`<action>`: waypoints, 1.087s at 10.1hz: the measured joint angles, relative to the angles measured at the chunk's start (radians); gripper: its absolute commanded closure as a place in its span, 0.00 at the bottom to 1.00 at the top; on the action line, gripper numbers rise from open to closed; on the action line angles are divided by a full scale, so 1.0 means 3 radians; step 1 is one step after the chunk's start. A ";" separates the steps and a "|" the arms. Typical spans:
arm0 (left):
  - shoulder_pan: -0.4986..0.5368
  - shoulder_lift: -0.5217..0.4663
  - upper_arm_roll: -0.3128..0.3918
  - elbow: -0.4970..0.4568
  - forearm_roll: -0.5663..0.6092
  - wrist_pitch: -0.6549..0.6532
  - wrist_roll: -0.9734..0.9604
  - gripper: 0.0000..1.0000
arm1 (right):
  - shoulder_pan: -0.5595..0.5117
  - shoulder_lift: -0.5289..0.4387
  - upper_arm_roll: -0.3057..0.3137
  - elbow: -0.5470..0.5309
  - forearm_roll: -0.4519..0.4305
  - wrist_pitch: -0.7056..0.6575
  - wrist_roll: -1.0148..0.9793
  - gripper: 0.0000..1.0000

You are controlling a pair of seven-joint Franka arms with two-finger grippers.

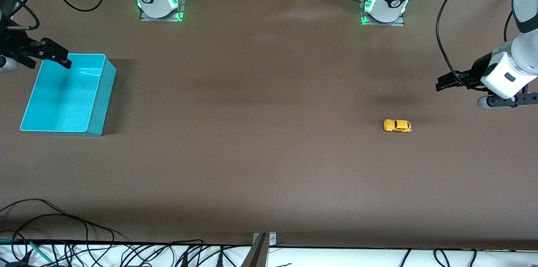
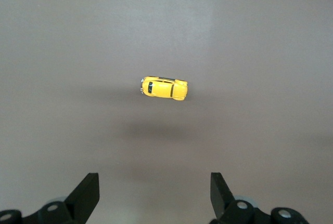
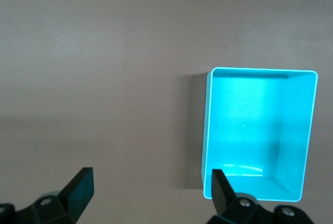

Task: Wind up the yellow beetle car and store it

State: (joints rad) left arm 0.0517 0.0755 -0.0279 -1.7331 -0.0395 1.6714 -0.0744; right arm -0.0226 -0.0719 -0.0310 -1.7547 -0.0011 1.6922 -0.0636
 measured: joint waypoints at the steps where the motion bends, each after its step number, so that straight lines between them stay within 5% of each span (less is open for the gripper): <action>1: -0.0002 0.0001 0.0000 0.0000 0.0019 0.0000 0.0001 0.00 | 0.0000 0.0000 0.0000 0.0000 0.0000 0.0000 0.0000 0.00; 11: -0.0004 0.0024 0.0000 0.0000 0.0112 0.0001 -0.0004 0.00 | 0.0000 -0.0002 -0.0005 0.0044 -0.0021 -0.0036 -0.0005 0.00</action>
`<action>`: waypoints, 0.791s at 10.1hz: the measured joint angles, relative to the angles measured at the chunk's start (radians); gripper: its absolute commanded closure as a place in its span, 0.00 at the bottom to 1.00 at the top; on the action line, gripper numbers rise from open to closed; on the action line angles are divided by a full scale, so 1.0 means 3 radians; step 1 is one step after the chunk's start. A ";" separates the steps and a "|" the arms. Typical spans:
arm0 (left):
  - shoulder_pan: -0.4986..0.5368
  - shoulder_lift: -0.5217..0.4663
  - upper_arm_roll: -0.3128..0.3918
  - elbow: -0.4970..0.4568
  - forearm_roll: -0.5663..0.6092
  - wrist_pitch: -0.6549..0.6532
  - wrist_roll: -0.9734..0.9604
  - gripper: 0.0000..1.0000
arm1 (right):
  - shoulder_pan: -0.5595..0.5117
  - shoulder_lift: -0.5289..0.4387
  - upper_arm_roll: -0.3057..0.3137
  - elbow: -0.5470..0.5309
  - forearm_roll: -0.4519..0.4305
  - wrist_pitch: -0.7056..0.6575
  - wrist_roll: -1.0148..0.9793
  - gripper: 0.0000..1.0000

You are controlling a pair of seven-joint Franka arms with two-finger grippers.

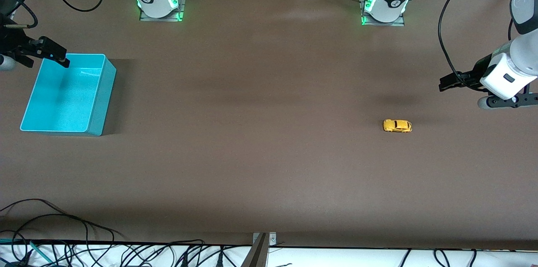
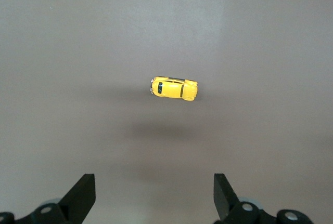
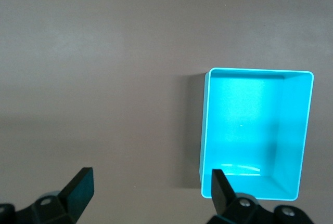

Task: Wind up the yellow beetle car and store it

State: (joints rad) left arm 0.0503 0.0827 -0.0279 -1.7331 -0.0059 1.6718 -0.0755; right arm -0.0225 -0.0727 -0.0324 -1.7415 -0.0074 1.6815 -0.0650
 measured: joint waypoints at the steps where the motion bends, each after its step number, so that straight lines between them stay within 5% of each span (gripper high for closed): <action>1: 0.0000 0.0015 0.0000 0.0000 0.0000 0.0000 -0.0001 0.00 | 0.0002 0.0000 -0.0035 0.0005 0.0000 -0.0003 0.0001 0.00; 8: 0.0001 0.0061 0.0002 0.0000 0.0000 0.0000 -0.0060 0.00 | 0.0054 -0.0013 -0.0152 0.0049 0.0000 -0.0086 -0.0045 0.00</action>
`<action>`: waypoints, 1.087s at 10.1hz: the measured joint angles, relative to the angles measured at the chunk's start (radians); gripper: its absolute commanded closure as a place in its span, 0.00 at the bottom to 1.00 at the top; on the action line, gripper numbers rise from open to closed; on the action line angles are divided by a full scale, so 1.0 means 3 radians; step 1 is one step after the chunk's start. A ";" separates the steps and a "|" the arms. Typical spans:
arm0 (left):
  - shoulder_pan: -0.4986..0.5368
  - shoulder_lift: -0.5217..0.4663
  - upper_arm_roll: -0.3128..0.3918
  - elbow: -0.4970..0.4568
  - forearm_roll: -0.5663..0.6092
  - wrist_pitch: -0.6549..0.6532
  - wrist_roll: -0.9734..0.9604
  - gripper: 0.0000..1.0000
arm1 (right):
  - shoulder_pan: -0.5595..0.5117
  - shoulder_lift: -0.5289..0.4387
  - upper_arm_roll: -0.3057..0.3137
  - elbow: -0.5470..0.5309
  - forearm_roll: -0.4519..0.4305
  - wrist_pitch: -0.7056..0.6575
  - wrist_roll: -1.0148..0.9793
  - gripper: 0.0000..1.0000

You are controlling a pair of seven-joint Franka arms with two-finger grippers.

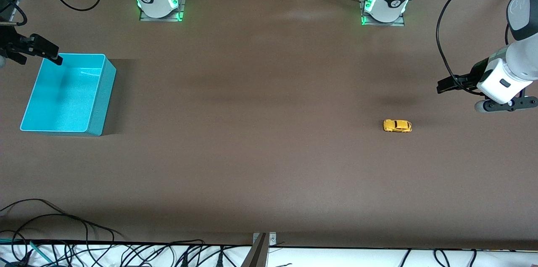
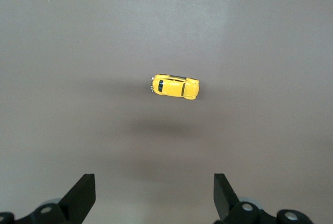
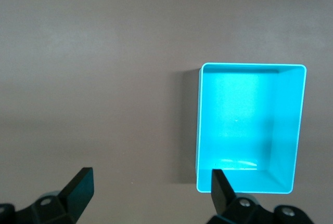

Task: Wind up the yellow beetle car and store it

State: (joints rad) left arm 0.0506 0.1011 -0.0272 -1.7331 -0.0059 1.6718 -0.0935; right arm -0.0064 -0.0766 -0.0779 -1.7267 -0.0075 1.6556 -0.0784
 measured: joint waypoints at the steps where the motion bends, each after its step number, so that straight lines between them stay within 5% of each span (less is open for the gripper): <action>1: 0.0000 0.0002 0.0000 0.0000 0.0000 0.0000 -0.0001 0.00 | 0.0000 -0.0001 0.0000 0.0029 0.0000 -0.0021 -0.0047 0.00; 11: 0.0007 0.0171 0.0008 -0.0032 0.0000 0.0030 -0.0531 0.00 | -0.0002 0.0053 -0.0007 0.0037 -0.0002 -0.0055 -0.0193 0.00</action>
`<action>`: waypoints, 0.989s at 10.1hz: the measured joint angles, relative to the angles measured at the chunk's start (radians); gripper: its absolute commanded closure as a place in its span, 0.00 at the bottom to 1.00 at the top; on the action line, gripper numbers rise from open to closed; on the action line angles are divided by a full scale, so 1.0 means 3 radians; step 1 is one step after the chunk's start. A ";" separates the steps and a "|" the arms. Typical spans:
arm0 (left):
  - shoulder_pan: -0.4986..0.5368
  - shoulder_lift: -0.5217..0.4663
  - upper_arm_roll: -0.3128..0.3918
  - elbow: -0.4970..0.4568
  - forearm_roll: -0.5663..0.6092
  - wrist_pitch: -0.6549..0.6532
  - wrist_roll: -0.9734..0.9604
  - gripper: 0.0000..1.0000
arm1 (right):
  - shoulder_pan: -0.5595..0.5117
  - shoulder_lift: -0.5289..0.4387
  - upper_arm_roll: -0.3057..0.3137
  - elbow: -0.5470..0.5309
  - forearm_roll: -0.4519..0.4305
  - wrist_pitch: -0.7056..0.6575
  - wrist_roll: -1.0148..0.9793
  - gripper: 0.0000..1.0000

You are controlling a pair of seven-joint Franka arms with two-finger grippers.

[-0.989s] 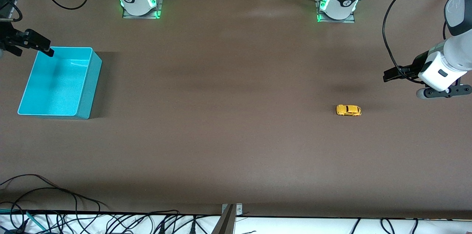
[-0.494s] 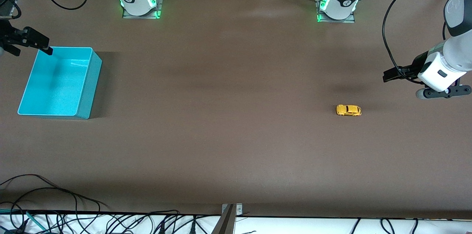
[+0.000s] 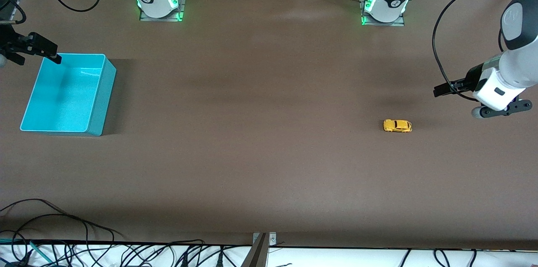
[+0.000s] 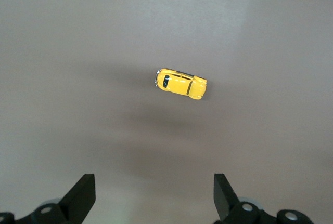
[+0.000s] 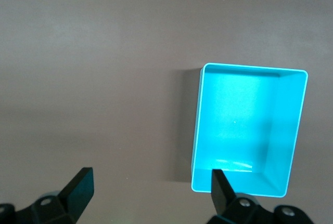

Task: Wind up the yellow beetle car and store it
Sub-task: 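Lower the left gripper over the yellow beetle car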

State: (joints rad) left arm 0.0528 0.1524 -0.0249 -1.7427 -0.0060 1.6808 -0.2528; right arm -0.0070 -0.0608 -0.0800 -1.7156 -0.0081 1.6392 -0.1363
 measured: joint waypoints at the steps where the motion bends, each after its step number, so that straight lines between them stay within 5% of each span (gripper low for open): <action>1: 0.0007 0.0068 0.0002 -0.0011 0.0000 0.0049 -0.0240 0.00 | 0.0000 0.0001 0.0000 0.0000 0.0000 0.0000 -0.0002 0.00; 10: 0.0021 0.0814 -0.0061 -0.0408 -0.0051 0.1468 -0.3365 0.00 | 0.0002 0.0001 0.0005 0.0003 0.0000 -0.0020 -0.0004 0.00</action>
State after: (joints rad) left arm 0.0590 0.3968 -0.0434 -1.8652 -0.0212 2.1212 -1.2625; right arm -0.0064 -0.0606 -0.0786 -1.7148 -0.0082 1.6333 -0.1375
